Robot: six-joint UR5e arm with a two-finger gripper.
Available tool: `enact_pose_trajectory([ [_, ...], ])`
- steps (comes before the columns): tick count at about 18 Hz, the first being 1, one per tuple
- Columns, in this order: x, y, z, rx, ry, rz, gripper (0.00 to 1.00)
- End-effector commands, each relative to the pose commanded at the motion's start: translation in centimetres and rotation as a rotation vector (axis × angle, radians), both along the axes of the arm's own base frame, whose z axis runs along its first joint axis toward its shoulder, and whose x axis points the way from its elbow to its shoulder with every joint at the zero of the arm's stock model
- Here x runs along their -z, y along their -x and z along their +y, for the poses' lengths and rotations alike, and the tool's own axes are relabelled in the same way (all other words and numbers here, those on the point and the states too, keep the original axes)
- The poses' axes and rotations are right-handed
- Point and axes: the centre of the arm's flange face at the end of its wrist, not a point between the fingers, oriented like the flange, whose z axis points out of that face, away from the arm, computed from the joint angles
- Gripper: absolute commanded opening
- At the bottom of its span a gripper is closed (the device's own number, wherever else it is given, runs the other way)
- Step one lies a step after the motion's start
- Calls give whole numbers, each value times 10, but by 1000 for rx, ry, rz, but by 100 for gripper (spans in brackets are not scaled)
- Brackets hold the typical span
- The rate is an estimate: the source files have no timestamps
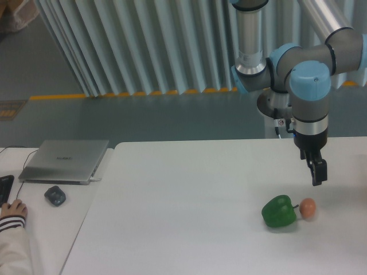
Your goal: Place the red pepper on the table
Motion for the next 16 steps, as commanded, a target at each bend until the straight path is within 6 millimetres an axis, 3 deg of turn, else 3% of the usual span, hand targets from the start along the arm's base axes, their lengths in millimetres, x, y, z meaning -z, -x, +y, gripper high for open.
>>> enact_pose_trajectory([
  [7,-1,0,-2,-2,-15,16,100],
  [13,30,-9,-16,-12,-17,25,100],
  [16,36,-9,-23,-17,-31,42,100],
])
